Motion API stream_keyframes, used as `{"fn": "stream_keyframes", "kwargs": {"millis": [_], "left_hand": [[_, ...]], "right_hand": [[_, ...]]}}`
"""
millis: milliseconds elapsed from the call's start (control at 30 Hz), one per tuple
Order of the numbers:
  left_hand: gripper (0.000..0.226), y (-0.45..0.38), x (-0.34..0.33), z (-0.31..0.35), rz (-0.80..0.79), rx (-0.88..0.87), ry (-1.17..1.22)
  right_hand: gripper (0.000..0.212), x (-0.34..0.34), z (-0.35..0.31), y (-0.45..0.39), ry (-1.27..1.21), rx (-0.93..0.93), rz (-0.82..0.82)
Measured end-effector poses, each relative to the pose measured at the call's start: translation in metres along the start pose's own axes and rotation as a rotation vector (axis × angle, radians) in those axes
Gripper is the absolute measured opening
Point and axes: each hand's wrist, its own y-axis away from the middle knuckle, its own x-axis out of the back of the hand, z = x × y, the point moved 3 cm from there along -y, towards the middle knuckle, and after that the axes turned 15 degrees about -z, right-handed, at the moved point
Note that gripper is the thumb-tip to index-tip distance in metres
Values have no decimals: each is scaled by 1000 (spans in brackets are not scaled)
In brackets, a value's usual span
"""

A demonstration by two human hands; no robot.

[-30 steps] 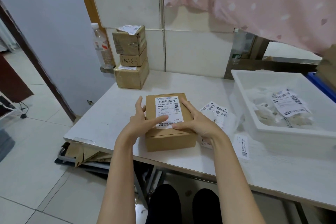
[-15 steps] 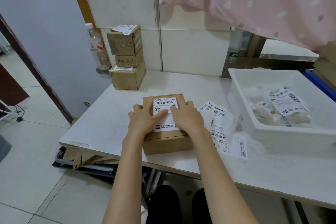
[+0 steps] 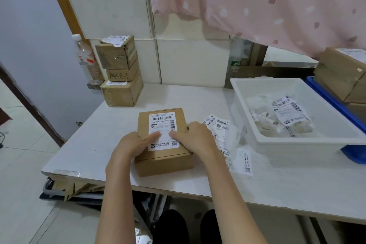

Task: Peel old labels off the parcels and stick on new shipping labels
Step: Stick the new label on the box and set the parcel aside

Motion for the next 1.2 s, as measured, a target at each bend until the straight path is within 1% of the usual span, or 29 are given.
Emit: {"fn": "stream_keyframes", "kwargs": {"millis": [100,200,333,400,500,533,600,667,733,800,867,900,1033,1133,1200], "left_hand": [[37,1,-1,2,33,-30,46],[44,3,0,5,69,-46,94],[49,7,-4,11,44,-91,235],[57,7,-6,14,25,-102,279],[86,11,-9,24,9,-123,301],[92,10,-10,27,10,-131,300],[95,11,-13,34,5,-148,308],[93,14,-15,43,-3,-169,330],[87,19,-19,54,-15,-190,352],[68,23,-23,69,-23,-236,367],[46,23,-26,85,-21,-301,378],[41,22,-28,94,-17,-330,388],[42,23,-40,134,7,-405,408],[29,22,-58,164,-21,-438,408],[34,21,-73,184,-52,-449,391]], "right_hand": [[46,-1,2,0,-51,2,23],[47,3,1,3,-72,13,88],[48,15,-3,11,-121,48,183],[49,19,-2,13,-149,45,200],[49,26,2,17,-183,47,207],[49,29,4,18,-195,49,215],[49,36,7,22,-216,54,229],[51,43,8,26,-225,56,246],[54,53,9,31,-225,53,270],[55,67,12,37,-225,48,300],[50,84,14,46,-227,45,323],[48,93,15,50,-235,44,335],[49,132,24,63,-229,14,417],[49,161,37,75,-219,-7,483],[50,178,51,85,-215,-30,526]]}}
